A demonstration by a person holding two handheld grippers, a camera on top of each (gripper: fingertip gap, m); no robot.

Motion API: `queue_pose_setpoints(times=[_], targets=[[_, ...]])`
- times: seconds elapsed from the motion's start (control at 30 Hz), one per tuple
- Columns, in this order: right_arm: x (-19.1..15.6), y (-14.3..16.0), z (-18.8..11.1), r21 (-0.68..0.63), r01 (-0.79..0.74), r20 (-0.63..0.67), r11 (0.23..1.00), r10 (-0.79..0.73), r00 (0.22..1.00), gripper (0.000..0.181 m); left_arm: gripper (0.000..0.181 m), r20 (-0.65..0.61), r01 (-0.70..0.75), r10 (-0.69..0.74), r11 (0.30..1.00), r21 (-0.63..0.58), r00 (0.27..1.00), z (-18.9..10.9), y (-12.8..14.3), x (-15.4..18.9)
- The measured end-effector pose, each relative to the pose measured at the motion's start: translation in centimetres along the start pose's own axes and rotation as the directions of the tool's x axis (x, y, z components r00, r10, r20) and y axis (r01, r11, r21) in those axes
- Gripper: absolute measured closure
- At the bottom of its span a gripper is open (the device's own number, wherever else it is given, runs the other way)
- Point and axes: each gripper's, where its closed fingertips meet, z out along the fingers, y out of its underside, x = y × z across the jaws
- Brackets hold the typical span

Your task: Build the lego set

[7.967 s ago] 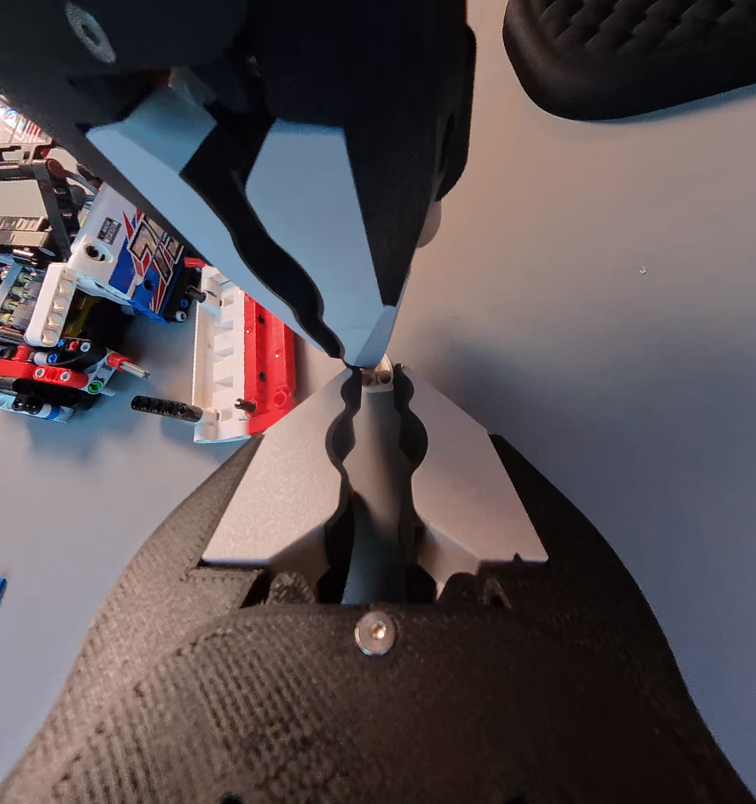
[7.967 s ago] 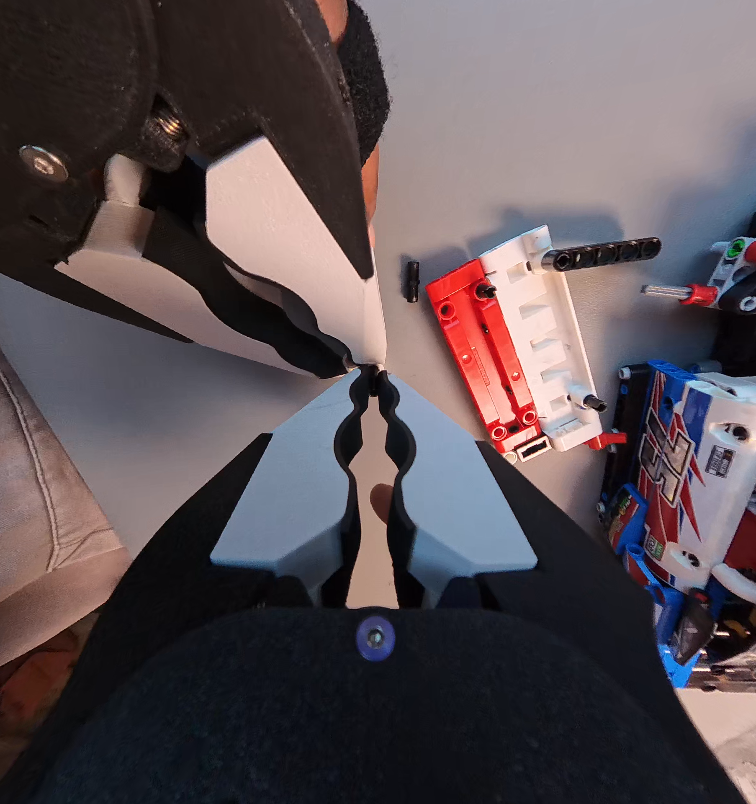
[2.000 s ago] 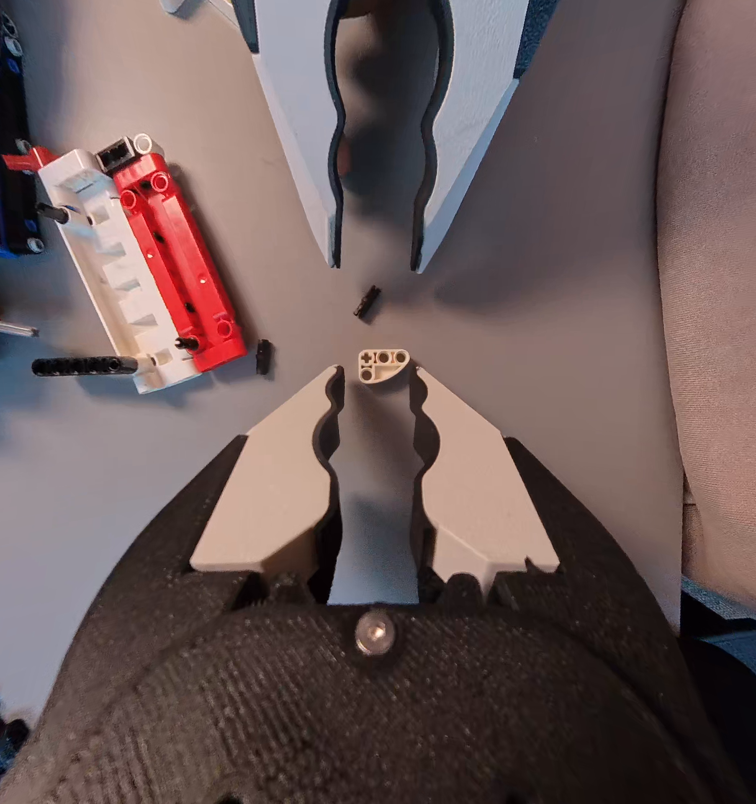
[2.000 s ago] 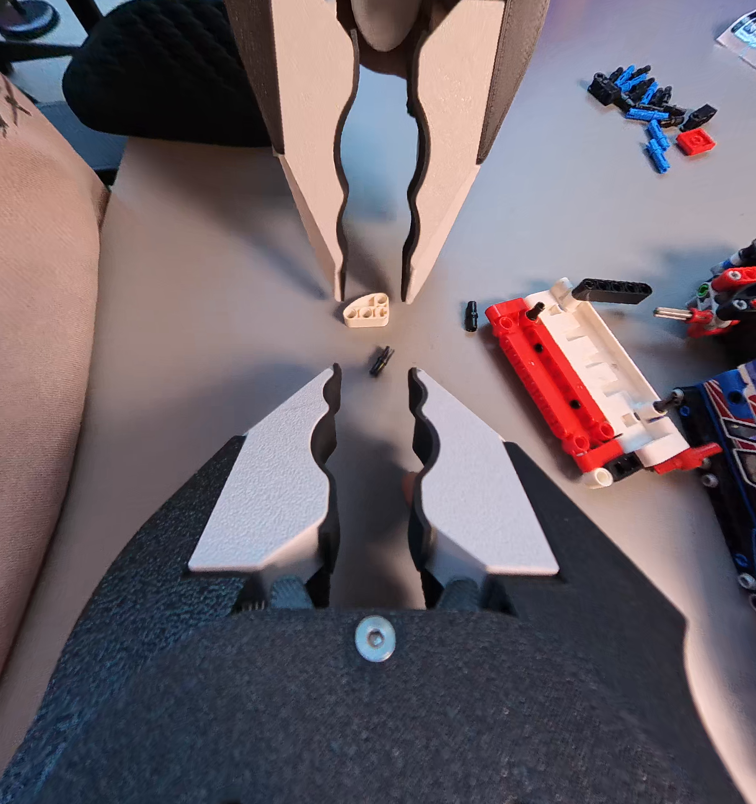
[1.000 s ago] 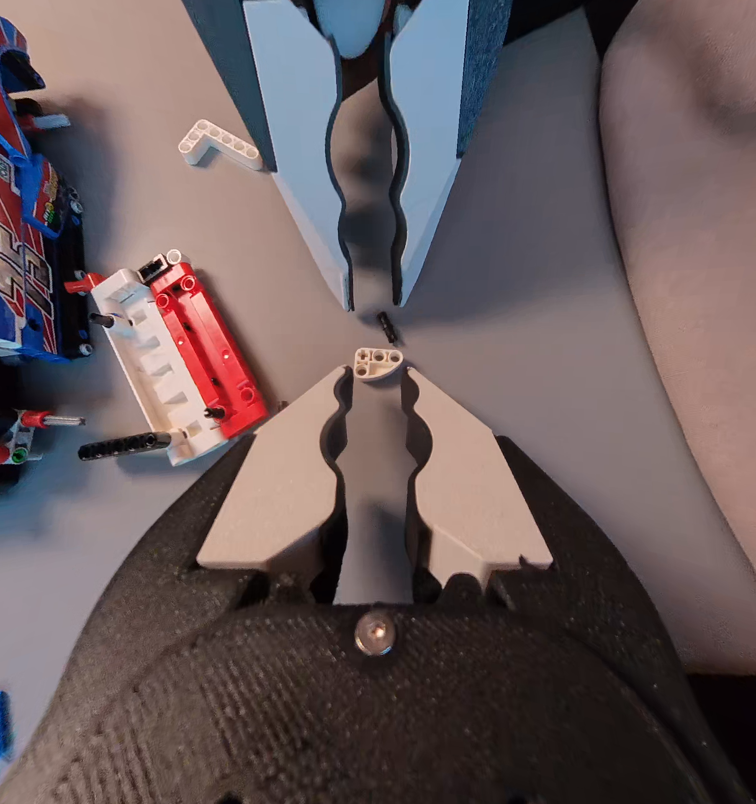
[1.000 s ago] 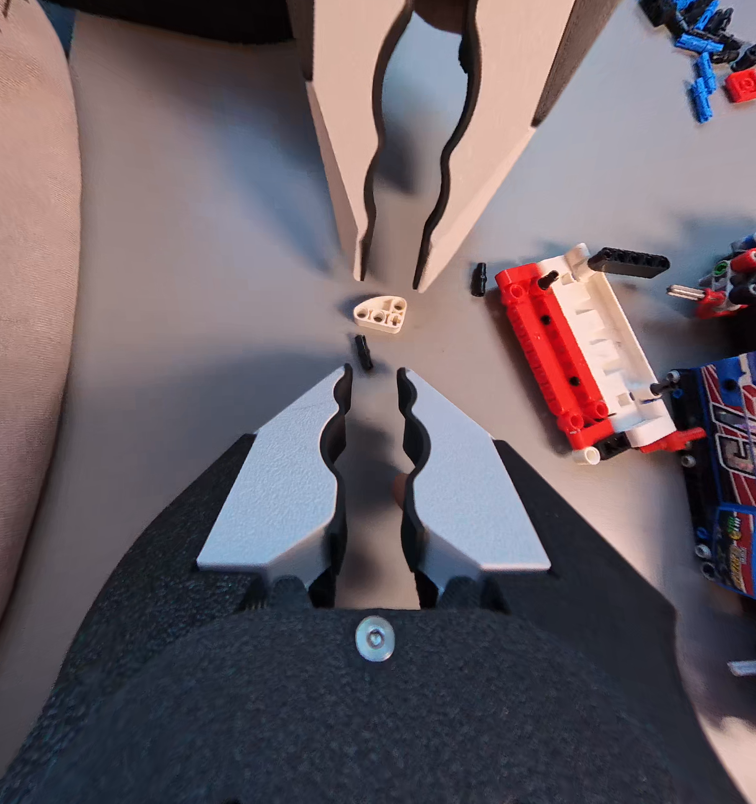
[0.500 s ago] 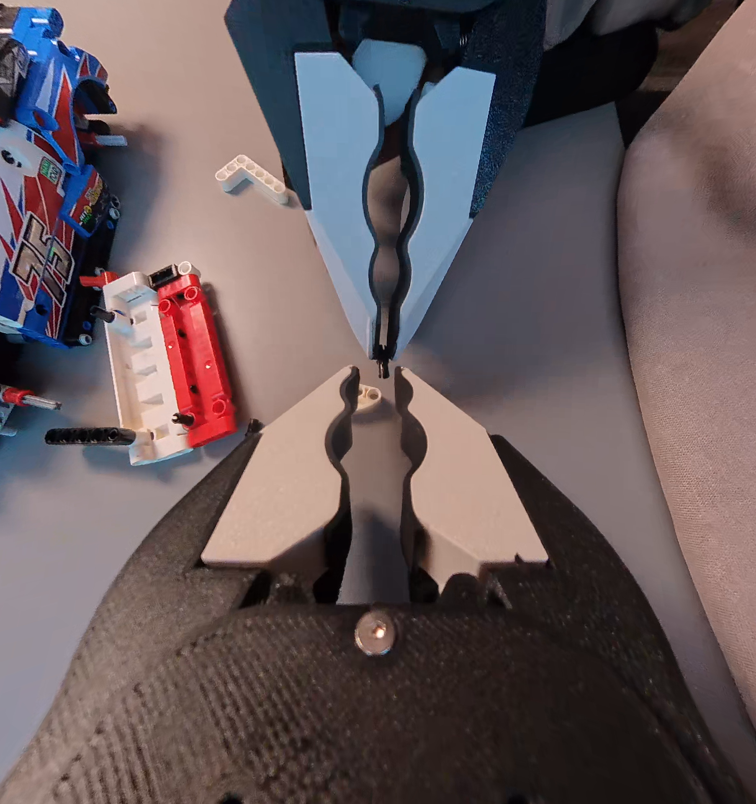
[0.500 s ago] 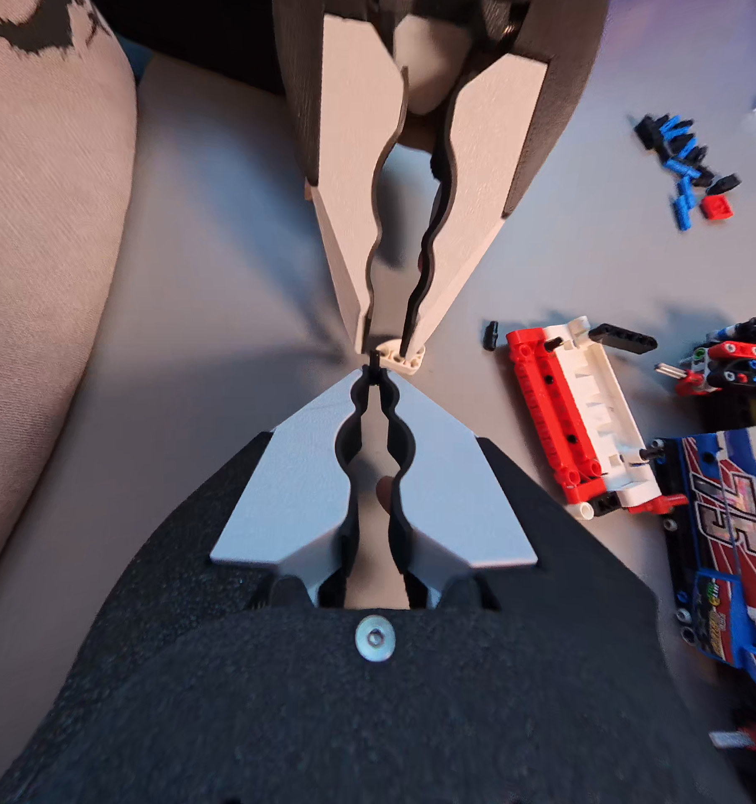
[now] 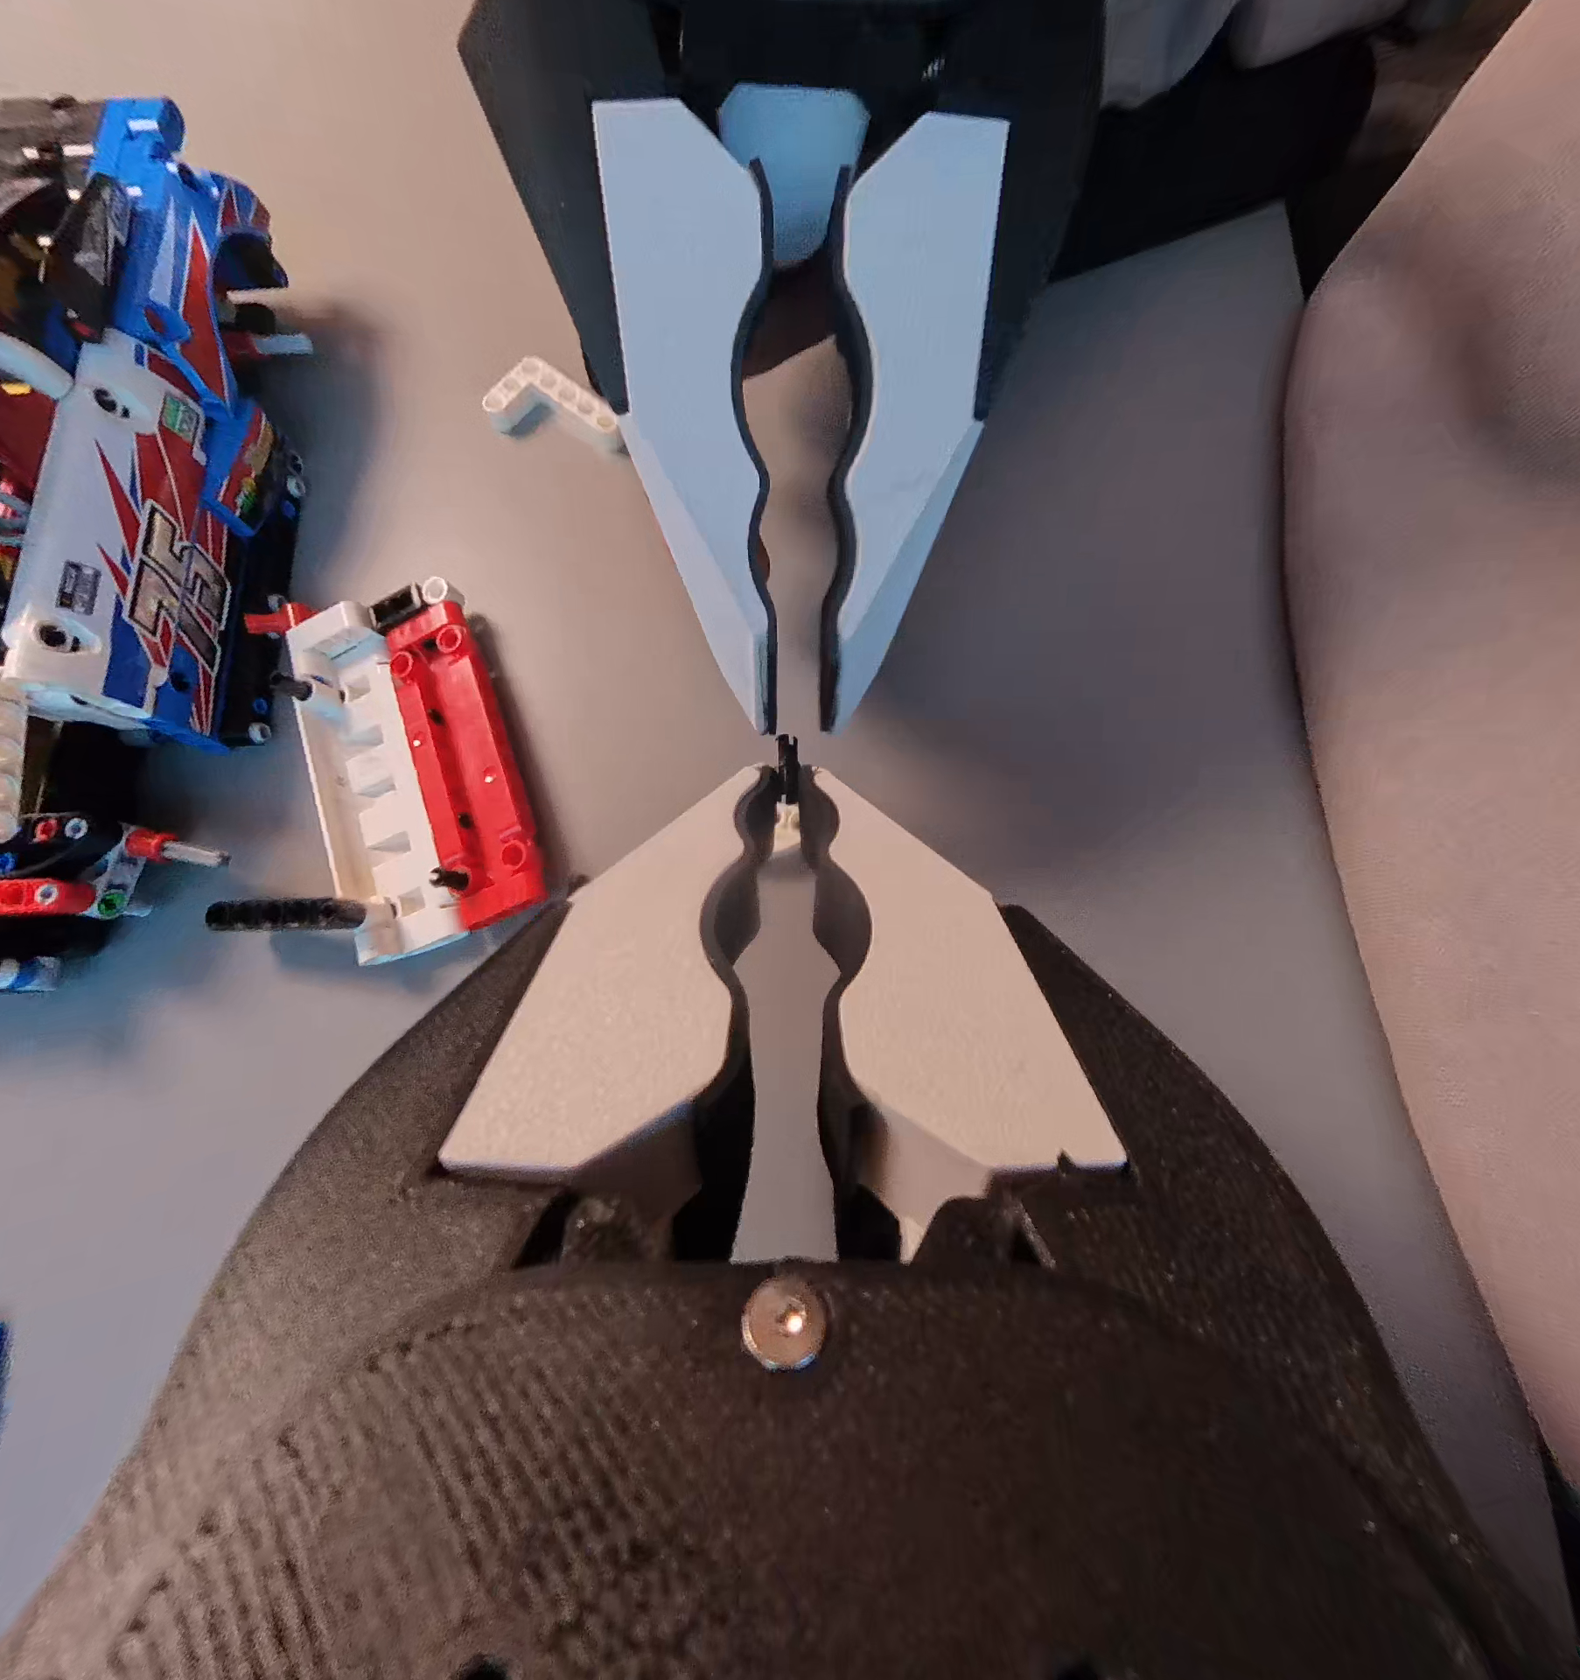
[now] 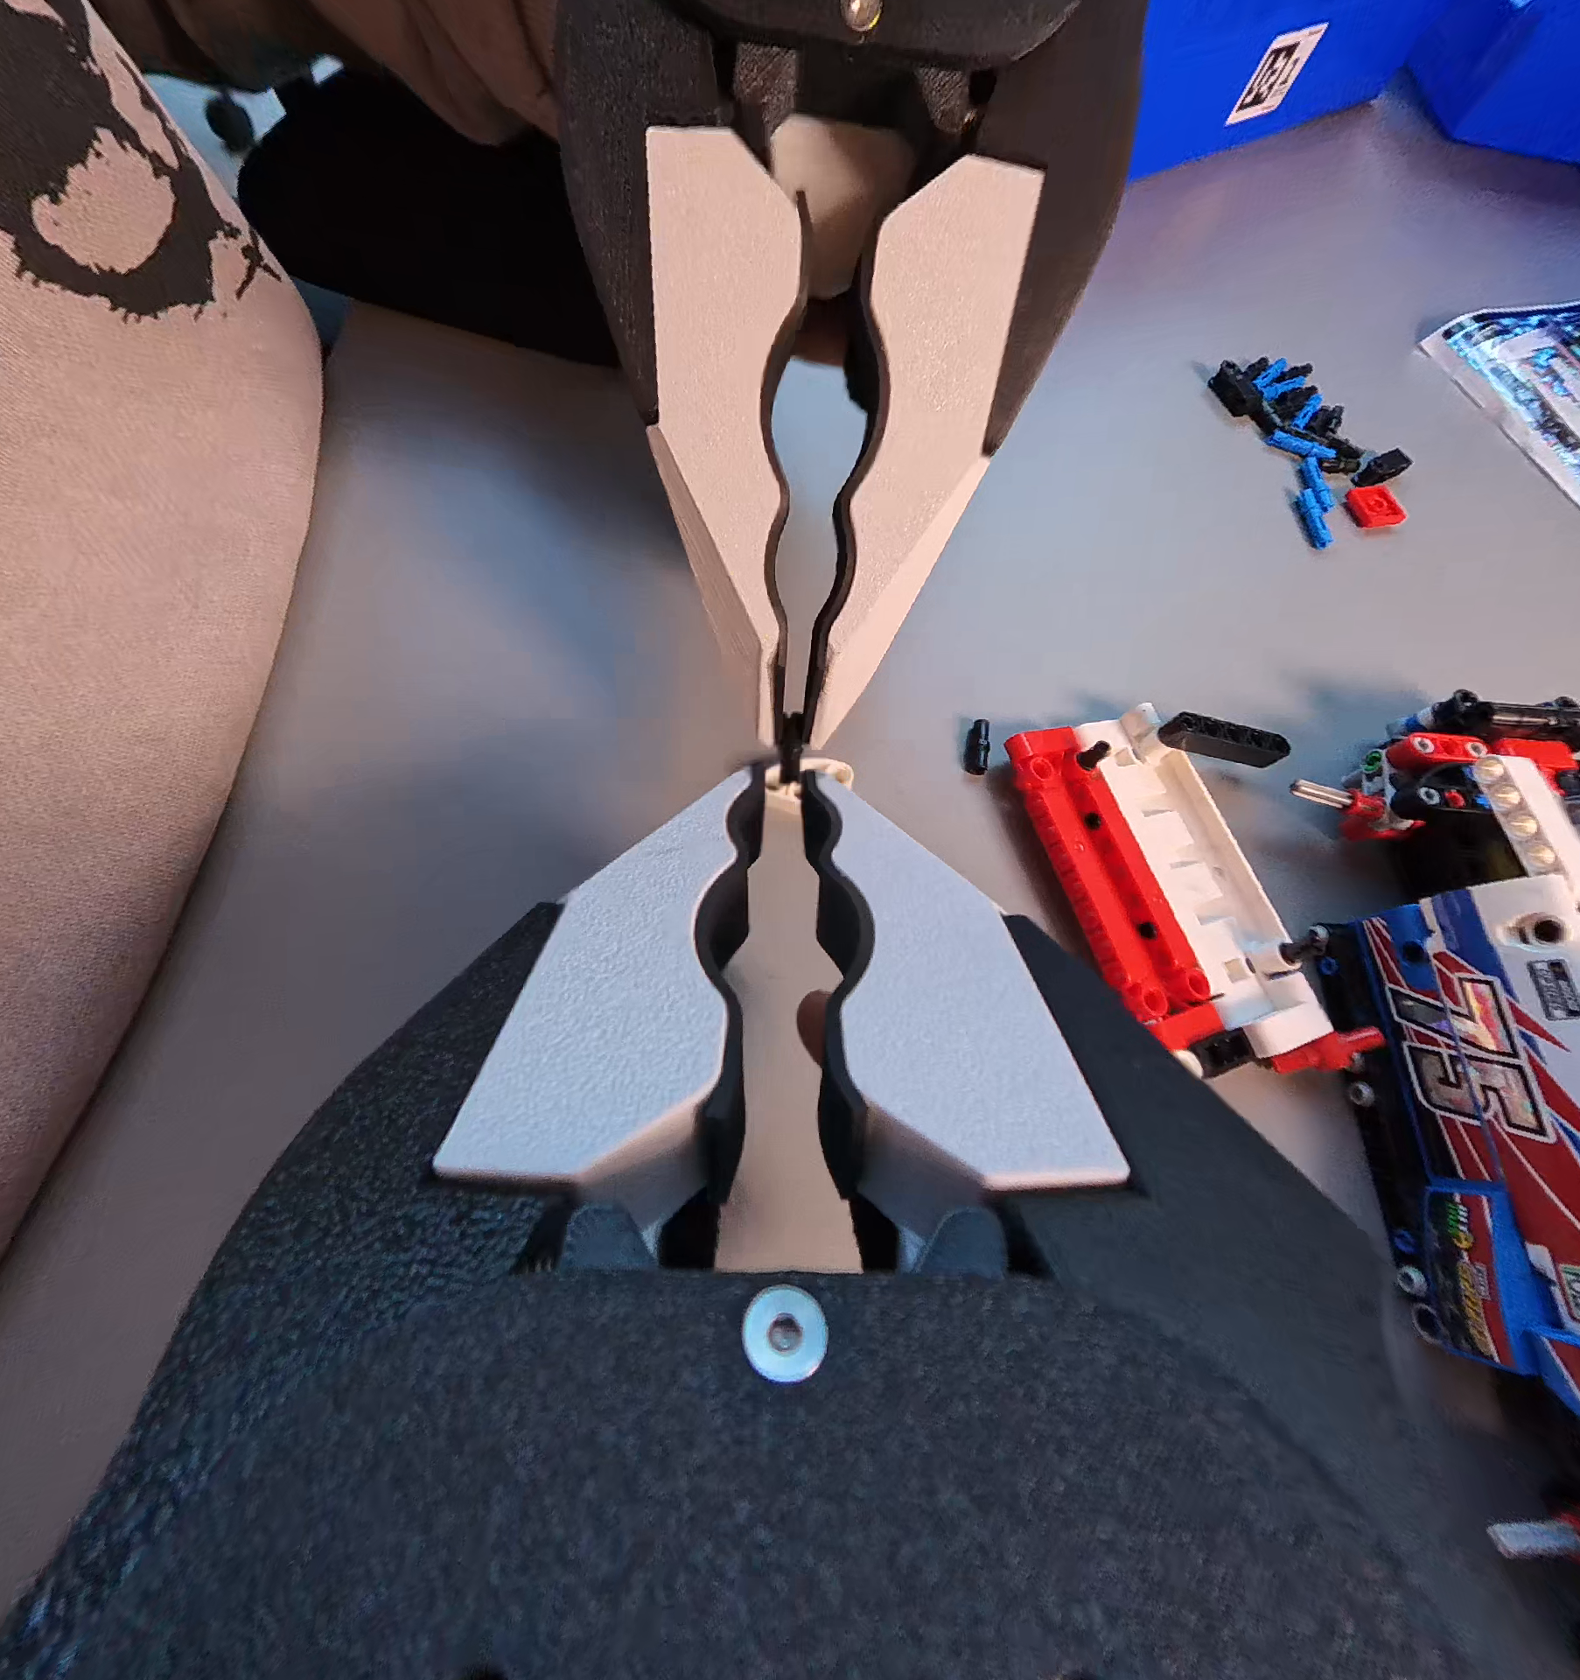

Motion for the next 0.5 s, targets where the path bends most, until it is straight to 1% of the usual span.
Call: queue_pose_setpoints(times=[0.07, 0.13, 0.2, 0.27, 0.4, 0.5], targets=[[0.2, 1.2, 0.4, -0.07, 0.009, -0.006, 0.997, -0.009, 1.0, 0.162, 0.179, -0.005, -0.024, 0.023, 0.996, -0.091, 1.0, -0.2, 0.9, -0.3], [0.1, 2.3, 0.7, -0.128, 0.013, 0.009, 0.992, -0.012, 1.0, 0.156, 0.179, -0.019, -0.05, 0.047, 0.984, -0.171, 0.999, -0.2, 1.4, -0.5], [0.0, 2.6, 0.8, -0.145, 0.007, 0.016, 0.989, -0.005, 1.0, 0.15, 0.179, -0.046, -0.088, 0.079, 0.964, -0.249, 0.996, 0.1, 1.7, -0.4], [0.1, 2.8, 0.5, -0.145, -0.001, 0.017, 0.989, 0.004, 1.0, 0.148, 0.179, -0.077, -0.131, 0.112, 0.939, -0.319, 0.991, 0.3, 2.0, -0.4], [0.5, 2.8, 0.0, -0.114, -0.053, 0.011, 0.992, 0.055, 0.998, 0.149, 0.179, -0.136, -0.178, 0.131, 0.887, -0.426, 0.982, 0.6, 2.2, -0.6], [0.5, 2.4, 0.0, -0.058, -0.108, 0.021, 0.992, 0.11, 0.994, 0.152, 0.179, -0.17, -0.2, 0.136, 0.867, -0.457, 0.976, 0.6, 1.9, -0.7]])
